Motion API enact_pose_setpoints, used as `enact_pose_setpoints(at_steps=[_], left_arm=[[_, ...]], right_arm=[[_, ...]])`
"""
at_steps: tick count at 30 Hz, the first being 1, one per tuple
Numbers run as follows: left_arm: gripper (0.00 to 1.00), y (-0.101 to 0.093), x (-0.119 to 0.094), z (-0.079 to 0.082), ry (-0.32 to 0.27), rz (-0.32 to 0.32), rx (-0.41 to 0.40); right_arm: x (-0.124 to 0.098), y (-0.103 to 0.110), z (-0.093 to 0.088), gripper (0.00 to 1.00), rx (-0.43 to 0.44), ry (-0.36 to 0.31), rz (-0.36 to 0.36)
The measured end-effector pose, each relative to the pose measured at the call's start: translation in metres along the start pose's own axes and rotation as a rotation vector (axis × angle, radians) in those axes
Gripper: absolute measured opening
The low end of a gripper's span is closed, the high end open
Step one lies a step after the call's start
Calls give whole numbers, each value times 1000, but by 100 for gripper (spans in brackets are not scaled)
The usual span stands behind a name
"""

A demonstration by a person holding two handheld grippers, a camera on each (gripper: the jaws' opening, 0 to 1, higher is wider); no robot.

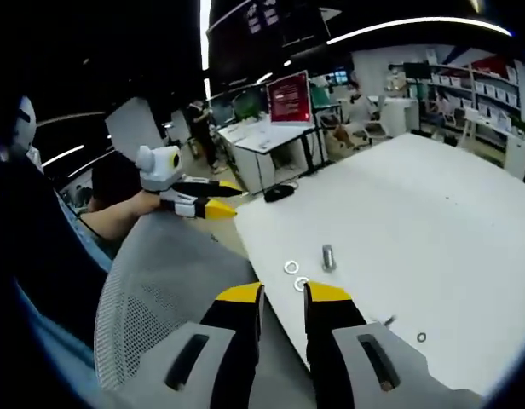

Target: Place the washer onto the threaded stud by aligning its center hole with the stud, sliding it down to the base, and recovering from edge contact or off-axis alignment until the washer reaches the visible bottom stop.

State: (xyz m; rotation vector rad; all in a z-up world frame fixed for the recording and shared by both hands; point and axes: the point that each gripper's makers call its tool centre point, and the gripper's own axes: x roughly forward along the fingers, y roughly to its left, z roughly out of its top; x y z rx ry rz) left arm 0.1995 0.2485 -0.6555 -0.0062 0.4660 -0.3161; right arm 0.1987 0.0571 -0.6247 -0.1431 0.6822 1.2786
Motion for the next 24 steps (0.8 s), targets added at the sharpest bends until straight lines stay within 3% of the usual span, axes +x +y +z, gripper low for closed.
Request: enact_pose_setpoints(at_steps=[5,7,9,11,13,14,18,24], left_arm=[[44,-2,2,-5,32,-9,7],[44,-2,2,-6,39,-7,6],[43,-1,2,-4,25,-5,-8],[42,0,1,-2,10,-4,-30],[42,1,2,-6,35,-3,-26],[42,0,3,-8,45,-5,-19],[42,-2,3,-11,63,-12,-15],[41,-1,2,-10,56,-8,-21]], right_arm=[[17,3,6,21,-17,36,35],[26,-3,2,21,-70,94,35],[37,-5,3,21,-64,119,39],[47,-10,-1,21,-130,169,32],[53,-15,-5,21,-188,220,14],[60,-16,-4,21,-246,225,23],[83,-18,4,20,-239,224,37],[108,-16,-1,21,-310,302,69]])
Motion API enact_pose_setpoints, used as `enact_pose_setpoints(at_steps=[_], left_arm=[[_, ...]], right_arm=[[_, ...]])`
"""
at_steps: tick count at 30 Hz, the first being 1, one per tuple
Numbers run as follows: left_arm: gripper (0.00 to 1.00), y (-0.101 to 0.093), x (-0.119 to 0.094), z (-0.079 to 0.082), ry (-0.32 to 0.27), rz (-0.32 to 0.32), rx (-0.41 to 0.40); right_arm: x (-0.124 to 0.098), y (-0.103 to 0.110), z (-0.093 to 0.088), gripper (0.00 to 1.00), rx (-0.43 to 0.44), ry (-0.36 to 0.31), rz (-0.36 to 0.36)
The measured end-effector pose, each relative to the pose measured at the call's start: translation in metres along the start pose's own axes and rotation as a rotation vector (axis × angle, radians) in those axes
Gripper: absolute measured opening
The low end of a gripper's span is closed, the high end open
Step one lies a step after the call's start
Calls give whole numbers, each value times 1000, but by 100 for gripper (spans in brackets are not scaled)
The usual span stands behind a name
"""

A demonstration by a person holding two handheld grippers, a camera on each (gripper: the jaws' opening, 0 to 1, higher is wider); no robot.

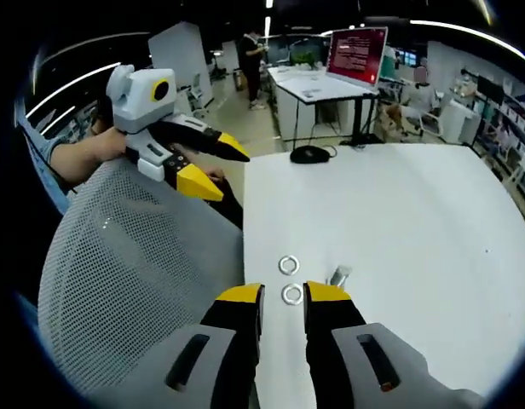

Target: Place the washer onto the threaded stud by aligning its center hole with the stud, sliding it down to the base, and recovering from edge contact or off-axis alignment until the washer reaches the visible bottom stop.

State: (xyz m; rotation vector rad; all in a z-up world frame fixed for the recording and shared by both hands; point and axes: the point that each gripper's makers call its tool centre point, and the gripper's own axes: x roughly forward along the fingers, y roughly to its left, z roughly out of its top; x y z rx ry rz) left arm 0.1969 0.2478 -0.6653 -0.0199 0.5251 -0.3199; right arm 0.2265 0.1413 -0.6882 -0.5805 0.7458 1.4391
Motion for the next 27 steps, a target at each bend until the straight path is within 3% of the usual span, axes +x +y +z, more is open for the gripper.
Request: enact_pose_setpoints(at_steps=[12,27], left_arm=[[38,0,0,1,-9,-4,-11],[38,2,-1,1,-10,6,-14]], right_arm=[[30,7,-29,21,-86,192,68],[66,1,-37,21,-167,317,80]])
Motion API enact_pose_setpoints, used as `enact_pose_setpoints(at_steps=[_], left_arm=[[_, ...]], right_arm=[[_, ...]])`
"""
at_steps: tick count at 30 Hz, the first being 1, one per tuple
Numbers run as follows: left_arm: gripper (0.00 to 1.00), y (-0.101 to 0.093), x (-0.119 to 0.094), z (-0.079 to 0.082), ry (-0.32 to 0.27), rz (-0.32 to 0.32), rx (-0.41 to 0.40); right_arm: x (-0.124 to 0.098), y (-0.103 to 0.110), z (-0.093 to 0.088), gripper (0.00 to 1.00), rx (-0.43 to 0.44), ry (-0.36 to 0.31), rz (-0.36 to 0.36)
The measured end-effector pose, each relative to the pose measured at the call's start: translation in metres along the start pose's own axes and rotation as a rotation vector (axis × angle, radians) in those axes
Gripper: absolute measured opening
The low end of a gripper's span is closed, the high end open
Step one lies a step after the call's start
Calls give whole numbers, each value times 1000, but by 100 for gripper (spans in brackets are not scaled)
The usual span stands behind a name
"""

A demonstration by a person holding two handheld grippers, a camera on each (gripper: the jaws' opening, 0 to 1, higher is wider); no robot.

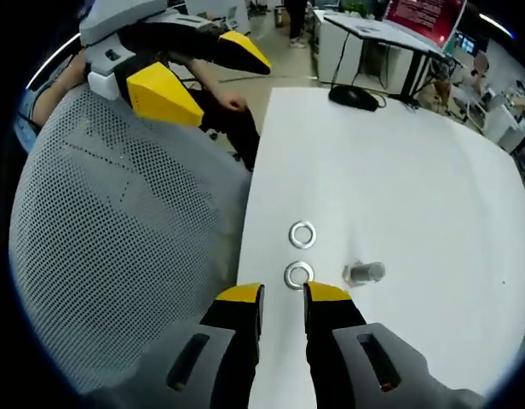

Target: Place the washer onto the threaded stud by aligning its center hole with the stud, sliding it down to the base, and recovering from edge contact or off-axis alignment until the washer reaches the visible bottom stop.

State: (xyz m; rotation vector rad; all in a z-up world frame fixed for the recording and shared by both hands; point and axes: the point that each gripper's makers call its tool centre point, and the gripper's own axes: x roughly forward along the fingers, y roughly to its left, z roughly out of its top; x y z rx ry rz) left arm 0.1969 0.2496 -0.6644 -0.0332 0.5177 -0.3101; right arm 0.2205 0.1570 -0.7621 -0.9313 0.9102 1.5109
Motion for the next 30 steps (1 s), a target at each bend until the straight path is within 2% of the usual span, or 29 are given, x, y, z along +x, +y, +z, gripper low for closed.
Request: enact_pose_setpoints(at_steps=[5,12,16,21,23,24,25,30], left_arm=[[38,1,0,1,-3,3,-6],[37,2,1,-1,9,8,6],[34,0,2,-3,22,-2,10],[33,1,1,-2,16,-1,9],[32,2,1,-2,12,1,-1],[32,3,0,-2,9,2,-4],[32,3,0,-1,4,1,-6],[31,2,1,-1,5,-1,1]], right_arm=[[15,1,-1,20,-12,40,16],[31,0,7,21,-18,50,20],[41,2,7,21,-33,88,41],[55,-1,12,21,-49,103,39],[57,-2,8,21,-79,137,26],[56,-6,1,20,-145,184,7],[57,-8,-4,20,-163,202,-4],[61,-8,-18,23,-151,217,-6]])
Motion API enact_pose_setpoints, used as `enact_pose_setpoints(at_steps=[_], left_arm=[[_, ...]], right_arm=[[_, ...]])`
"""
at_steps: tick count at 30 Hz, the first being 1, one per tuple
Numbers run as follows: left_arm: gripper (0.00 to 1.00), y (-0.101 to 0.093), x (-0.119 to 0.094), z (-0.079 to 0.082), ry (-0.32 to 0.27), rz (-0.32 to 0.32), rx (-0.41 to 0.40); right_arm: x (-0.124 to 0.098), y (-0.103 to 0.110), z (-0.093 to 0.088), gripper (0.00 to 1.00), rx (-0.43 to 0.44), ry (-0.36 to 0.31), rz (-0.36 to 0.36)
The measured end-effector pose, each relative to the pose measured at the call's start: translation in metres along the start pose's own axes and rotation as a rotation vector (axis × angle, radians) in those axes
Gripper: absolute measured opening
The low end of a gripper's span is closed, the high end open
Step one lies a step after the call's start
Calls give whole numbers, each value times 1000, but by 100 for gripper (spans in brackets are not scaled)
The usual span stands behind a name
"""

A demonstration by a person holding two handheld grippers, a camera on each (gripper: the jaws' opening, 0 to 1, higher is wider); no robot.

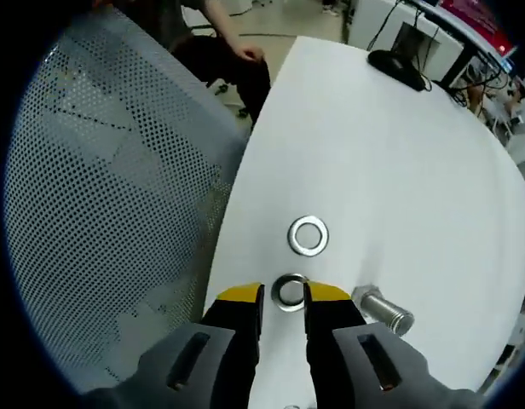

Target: Place the washer onto the threaded stud by aligning its center hole with the stud, sliding it down to the base, and recovering from edge contact or off-axis alignment until the washer reaches the visible bottom stop.

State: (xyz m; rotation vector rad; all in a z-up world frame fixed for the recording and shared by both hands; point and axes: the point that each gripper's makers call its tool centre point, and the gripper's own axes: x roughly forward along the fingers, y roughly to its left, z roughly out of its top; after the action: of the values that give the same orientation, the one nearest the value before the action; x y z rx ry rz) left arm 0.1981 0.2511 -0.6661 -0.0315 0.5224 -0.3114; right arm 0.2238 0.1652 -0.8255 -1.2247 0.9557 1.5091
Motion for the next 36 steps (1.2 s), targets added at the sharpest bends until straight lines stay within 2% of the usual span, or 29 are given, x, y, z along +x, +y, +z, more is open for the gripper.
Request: enact_pose_setpoints(at_steps=[4,10,14,18,20,24,26,28,31,33,36], left_arm=[[30,1,-1,3,-14,3,-4],[30,0,-1,3,-20,2,-6],[30,0,-1,3,-22,4,-9],[30,0,-1,3,-18,2,-5],[30,1,-1,3,-21,4,-7],[30,1,-1,4,-25,4,-9],[30,1,-1,4,-23,3,-8],[29,1,-1,4,-26,5,-9],[29,1,-1,4,-27,6,-11],[29,1,-1,4,-26,6,-11],[29,2,-1,4,-27,8,-12]], right_arm=[[7,-2,-4,32,7,8,-11],[15,2,-10,30,-26,46,-3],[15,-4,-9,27,-34,43,-31],[15,-11,-9,27,-123,76,-92],[17,-9,-8,27,-86,82,-75],[15,-10,-8,27,-79,85,-74],[13,-11,-9,32,-20,71,-79],[13,-14,-8,31,-8,48,-68],[15,-17,-11,31,-3,58,-66],[17,-10,-11,30,-22,50,-30],[18,-12,-12,29,1,40,-18]])
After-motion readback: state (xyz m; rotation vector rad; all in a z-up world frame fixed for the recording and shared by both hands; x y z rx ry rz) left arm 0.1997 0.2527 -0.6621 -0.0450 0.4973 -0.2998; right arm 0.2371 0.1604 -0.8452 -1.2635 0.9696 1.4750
